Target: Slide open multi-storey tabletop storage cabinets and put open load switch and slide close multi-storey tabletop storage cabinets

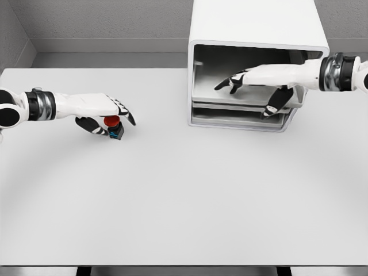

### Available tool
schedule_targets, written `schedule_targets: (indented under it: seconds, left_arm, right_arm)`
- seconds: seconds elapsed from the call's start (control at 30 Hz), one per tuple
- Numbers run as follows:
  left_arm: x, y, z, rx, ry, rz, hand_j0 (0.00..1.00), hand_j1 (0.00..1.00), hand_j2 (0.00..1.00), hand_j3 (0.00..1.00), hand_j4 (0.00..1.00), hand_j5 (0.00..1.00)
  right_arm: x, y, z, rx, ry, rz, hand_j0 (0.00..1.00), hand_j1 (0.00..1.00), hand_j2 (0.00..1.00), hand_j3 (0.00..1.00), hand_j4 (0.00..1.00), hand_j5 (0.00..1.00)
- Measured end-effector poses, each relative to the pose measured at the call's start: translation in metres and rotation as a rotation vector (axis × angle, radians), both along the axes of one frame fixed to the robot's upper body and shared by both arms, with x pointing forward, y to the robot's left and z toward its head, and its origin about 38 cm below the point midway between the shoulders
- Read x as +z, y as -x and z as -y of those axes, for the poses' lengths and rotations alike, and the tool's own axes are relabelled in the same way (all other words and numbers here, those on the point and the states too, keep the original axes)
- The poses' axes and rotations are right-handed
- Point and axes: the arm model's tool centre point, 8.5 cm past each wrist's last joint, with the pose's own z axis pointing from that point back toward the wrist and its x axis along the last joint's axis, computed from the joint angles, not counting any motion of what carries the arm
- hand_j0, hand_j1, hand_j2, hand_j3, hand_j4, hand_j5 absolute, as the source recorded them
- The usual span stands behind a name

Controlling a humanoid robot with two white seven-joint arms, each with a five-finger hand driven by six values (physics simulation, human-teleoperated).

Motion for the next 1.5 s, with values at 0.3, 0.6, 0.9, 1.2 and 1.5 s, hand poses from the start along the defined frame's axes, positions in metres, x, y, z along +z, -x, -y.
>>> schedule_targets:
  seconds: [0.3, 0.6, 0.9, 1.2, 1.5]
  left_arm:
    - [-0.002, 0.001, -0.002, 0.004, -0.003, -0.005, 0.45, 0.45, 0.45, 0.45, 0.45, 0.45]
    - [0.022, 0.01, 0.015, -0.067, 0.029, 0.05, 0.45, 0.45, 0.45, 0.45, 0.45, 0.45]
    - [0.074, 0.032, 0.026, -0.161, 0.084, 0.162, 0.45, 0.45, 0.45, 0.45, 0.45, 0.45]
    - [0.118, 0.04, 0.044, -0.23, 0.141, 0.255, 0.45, 0.45, 0.45, 0.45, 0.45, 0.45]
    - [0.139, 0.049, 0.066, -0.299, 0.192, 0.295, 0.45, 0.45, 0.45, 0.45, 0.45, 0.45]
  right_arm:
    - [-0.007, 0.025, 0.028, 0.12, 0.019, 0.03, 1.0, 1.0, 1.0, 1.0, 1.0, 1.0]
    - [0.006, 0.065, 0.002, 0.282, 0.028, 0.067, 1.0, 1.0, 1.0, 1.0, 1.0, 1.0]
    - [0.006, 0.077, 0.013, 0.281, 0.046, 0.061, 1.0, 1.0, 1.0, 1.0, 1.0, 1.0]
    - [-0.004, 0.086, 0.027, 0.255, 0.054, 0.024, 1.0, 1.0, 1.0, 1.0, 1.0, 1.0]
    - [0.001, 0.088, 0.04, 0.222, 0.038, 0.013, 1.0, 1.0, 1.0, 1.0, 1.0, 1.0]
